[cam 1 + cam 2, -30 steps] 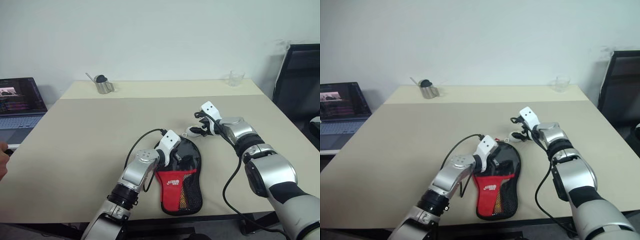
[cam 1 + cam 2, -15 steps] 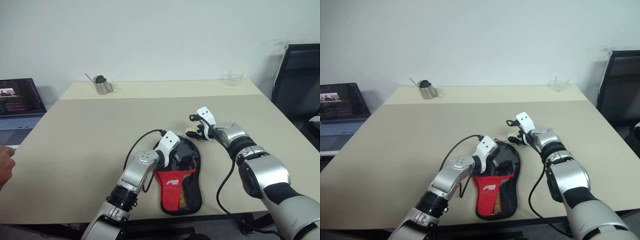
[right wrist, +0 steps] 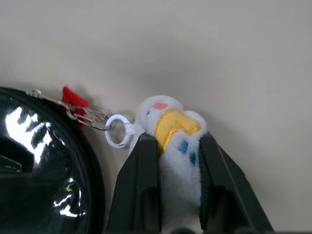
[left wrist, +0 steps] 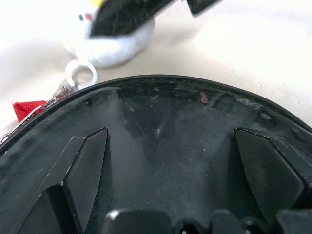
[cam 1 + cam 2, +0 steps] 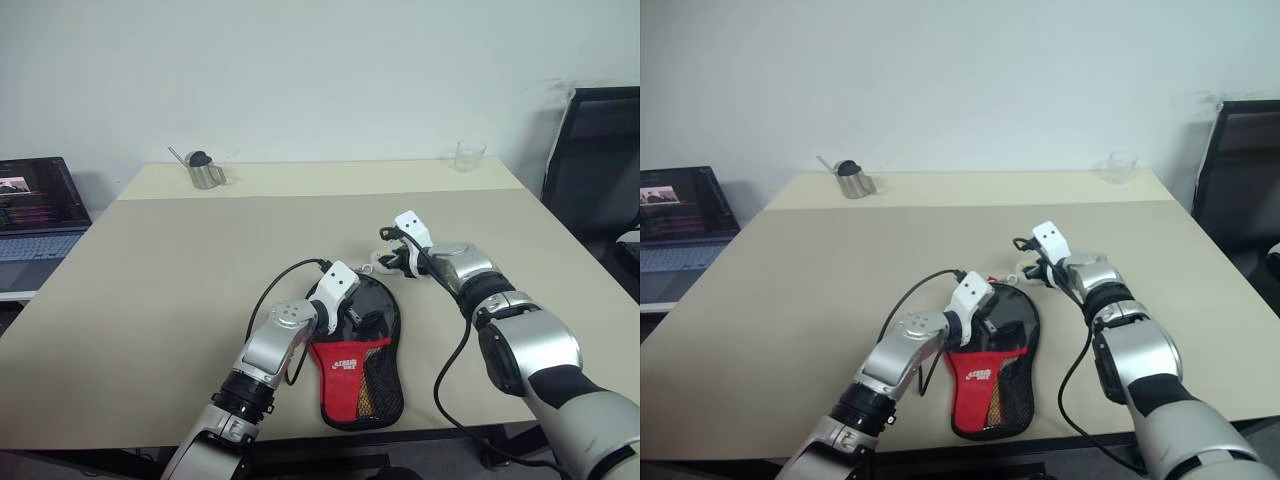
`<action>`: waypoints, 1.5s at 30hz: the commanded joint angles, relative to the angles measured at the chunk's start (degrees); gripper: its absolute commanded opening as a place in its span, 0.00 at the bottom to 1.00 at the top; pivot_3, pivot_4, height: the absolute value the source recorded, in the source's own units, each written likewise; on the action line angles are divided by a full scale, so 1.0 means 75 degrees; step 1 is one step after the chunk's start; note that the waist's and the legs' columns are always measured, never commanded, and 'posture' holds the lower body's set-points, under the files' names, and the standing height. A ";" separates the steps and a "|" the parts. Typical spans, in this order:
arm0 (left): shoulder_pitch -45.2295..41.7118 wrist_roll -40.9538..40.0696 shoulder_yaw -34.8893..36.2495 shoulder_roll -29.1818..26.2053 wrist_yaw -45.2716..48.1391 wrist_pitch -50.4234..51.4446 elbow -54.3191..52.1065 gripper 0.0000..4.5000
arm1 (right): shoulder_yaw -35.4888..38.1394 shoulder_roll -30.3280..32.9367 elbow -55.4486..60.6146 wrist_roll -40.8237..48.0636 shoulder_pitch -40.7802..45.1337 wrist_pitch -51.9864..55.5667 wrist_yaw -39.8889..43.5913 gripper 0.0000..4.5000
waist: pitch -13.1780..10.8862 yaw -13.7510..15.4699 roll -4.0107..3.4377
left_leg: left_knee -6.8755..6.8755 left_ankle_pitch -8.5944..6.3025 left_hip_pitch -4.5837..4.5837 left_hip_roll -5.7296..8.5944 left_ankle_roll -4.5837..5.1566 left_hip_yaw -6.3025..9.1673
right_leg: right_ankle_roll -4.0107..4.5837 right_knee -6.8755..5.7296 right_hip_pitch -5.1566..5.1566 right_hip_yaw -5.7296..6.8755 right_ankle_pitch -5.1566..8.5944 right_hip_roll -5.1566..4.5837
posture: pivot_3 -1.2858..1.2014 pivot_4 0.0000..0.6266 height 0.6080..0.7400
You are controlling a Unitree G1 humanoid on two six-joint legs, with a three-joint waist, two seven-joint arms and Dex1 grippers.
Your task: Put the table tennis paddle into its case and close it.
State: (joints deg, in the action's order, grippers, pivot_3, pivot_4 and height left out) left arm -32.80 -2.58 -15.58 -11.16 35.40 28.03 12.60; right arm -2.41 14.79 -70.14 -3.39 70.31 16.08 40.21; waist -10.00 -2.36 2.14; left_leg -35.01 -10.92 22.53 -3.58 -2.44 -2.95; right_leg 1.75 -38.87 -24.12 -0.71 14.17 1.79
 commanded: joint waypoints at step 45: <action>0.0226 0.0210 -0.0232 -0.0009 -0.0075 0.0268 0.0658 1.00 | -0.1442 0.3613 0.7663 -0.0021 -0.4295 0.0172 0.3217 0.10 | 0.0003 0.0086 0.0006 | 0.0009 -0.0003 0.0007 0.0011 -0.0003 0.0009 | -0.0011 0.0050 0.0007 0.0011 -0.0003 0.0000 | 0.52 0.24 1.00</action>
State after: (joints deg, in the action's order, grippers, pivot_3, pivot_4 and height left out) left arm -33.22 -2.69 -16.08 -9.99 34.72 28.09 13.45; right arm -14.10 39.57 -14.01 -3.65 38.82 17.99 62.58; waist -9.98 -1.71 2.18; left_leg -34.94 -10.94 22.59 -3.49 -2.46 -2.88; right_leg 1.66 -38.48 -24.07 -0.63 14.15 1.79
